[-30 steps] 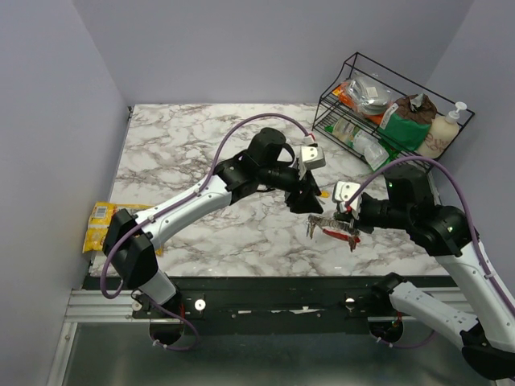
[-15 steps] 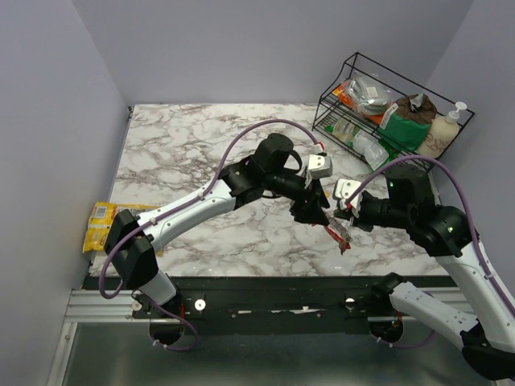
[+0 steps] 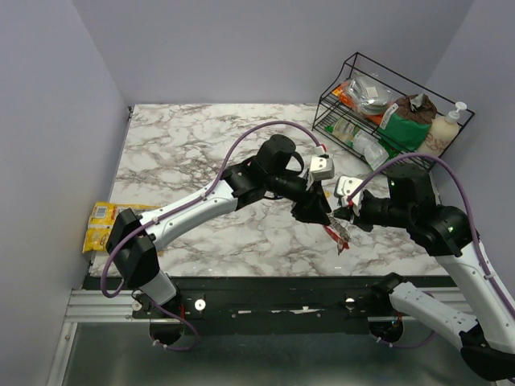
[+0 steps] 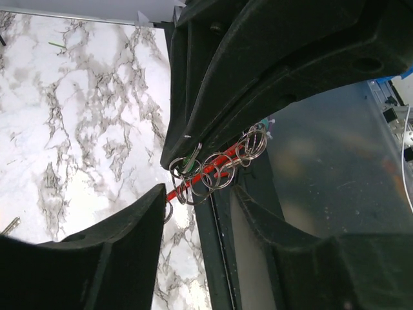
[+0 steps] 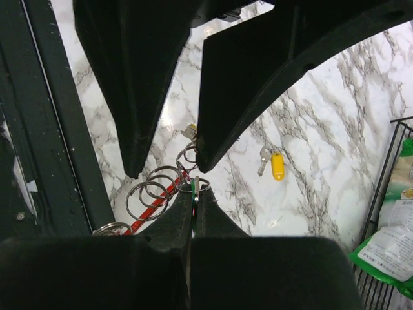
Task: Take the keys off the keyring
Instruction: Remove the key from the keyring.
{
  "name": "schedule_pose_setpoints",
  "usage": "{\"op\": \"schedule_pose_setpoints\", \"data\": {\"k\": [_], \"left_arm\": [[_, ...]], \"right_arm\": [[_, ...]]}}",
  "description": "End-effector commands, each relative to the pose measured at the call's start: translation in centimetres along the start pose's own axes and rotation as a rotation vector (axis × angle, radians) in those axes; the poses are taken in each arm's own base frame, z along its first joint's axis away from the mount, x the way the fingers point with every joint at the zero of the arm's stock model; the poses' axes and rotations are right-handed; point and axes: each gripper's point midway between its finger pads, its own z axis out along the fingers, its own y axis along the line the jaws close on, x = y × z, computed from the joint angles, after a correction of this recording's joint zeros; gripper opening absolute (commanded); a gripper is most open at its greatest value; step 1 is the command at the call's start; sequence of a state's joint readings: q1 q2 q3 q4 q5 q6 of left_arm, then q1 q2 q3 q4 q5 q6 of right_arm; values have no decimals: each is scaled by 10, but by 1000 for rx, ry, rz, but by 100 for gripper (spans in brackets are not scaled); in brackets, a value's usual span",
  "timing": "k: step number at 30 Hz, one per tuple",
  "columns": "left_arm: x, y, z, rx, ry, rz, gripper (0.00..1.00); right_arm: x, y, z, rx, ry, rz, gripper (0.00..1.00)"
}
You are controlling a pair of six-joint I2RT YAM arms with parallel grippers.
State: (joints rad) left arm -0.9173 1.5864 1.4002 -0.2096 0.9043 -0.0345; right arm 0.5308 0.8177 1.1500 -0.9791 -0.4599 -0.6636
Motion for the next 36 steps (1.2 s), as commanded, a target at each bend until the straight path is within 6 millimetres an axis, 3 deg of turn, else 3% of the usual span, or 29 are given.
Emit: {"op": "schedule_pose_setpoints", "data": {"k": [1, 4, 8, 10, 17, 36], "left_arm": [[-7, -6, 4, 45, -12, 14, 42], [-7, -6, 5, 46, -10, 10, 24], [-7, -5, 6, 45, -10, 12, 13], [-7, -4, 6, 40, -10, 12, 0], [-8, -5, 0, 19, -4, 39, 0], [-13, -40, -21, 96, -15, 141, 0]], "right_arm": [[-19, -8, -5, 30, -75, -17, 1], [-19, -8, -5, 35, -77, -15, 1], [-19, -7, -5, 34, -76, -14, 1], [-16, -6, -4, 31, -74, -14, 1], [-8, -6, -10, 70, -57, -28, 1], [-1, -2, -12, 68, -75, 0, 1]]}}
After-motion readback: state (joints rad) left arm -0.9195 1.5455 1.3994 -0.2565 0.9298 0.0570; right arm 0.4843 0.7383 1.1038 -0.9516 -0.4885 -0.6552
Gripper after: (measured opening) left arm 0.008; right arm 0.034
